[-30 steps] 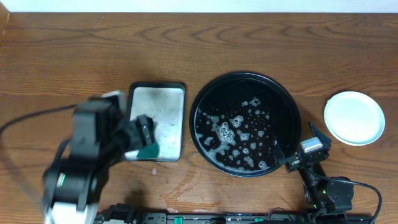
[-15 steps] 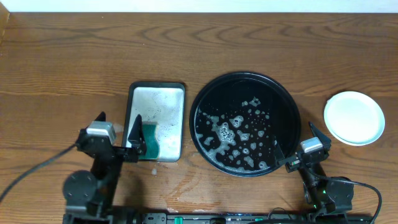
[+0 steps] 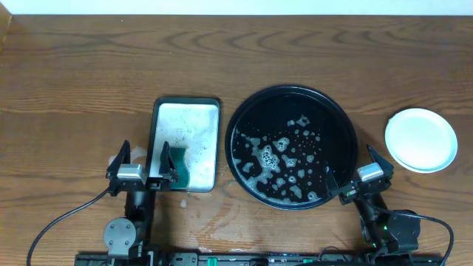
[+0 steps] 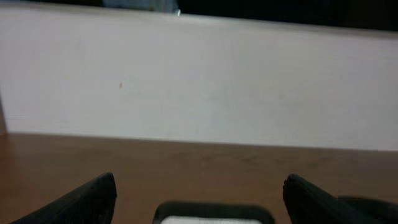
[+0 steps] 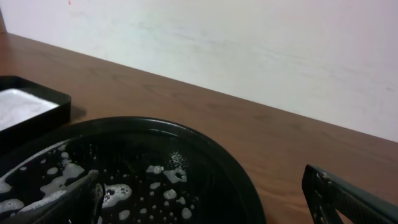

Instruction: Clean dirty plates on tray and stack at the side

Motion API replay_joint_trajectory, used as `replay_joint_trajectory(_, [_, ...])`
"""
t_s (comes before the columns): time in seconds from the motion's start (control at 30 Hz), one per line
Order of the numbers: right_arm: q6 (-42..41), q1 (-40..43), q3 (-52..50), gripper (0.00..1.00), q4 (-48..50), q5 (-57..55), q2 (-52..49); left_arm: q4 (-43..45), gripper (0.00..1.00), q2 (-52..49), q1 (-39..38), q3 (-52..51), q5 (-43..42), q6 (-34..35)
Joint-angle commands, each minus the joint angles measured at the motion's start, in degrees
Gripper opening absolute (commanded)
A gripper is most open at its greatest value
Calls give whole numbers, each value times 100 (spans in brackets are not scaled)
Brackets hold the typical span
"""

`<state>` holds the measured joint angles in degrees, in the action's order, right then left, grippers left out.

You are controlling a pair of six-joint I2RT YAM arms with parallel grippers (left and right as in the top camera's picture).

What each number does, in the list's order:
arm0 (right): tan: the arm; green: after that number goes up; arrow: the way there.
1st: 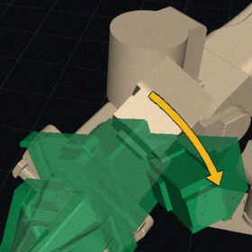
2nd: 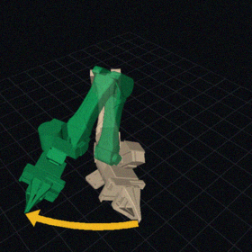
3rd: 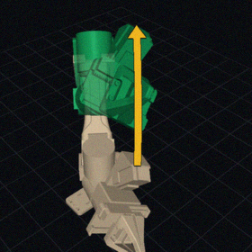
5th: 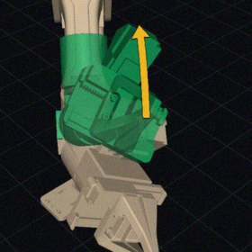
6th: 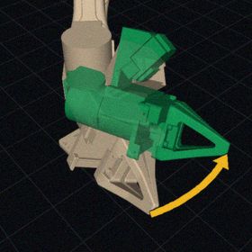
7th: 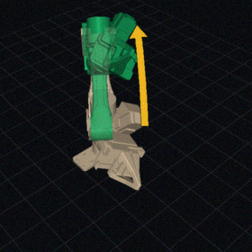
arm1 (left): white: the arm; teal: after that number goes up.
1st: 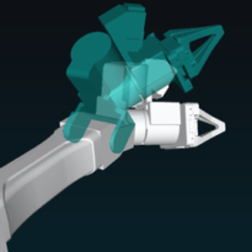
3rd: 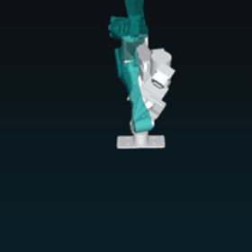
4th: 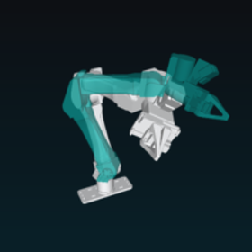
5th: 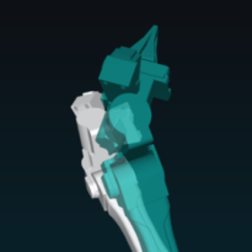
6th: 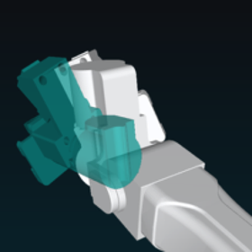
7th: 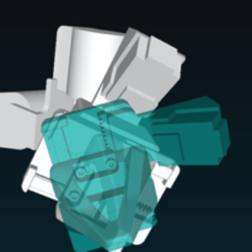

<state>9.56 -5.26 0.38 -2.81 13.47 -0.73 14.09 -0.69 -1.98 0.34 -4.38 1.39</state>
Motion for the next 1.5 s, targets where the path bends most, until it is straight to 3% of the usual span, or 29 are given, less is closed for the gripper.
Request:
replay_joint_trajectory(0.0, [59,44,-7,99,-22,26,9,-39,86,61,31,-13,234,-94])
replay_joint_trajectory(0.47, [59,44,-7,99,-22,26,9,-1816,86,61,31,-11,232,-94])
replay_joint_trajectory(1.47, [59,44,-7,99,-24,26,9,-1805,86,46,31,-11,229,-92])
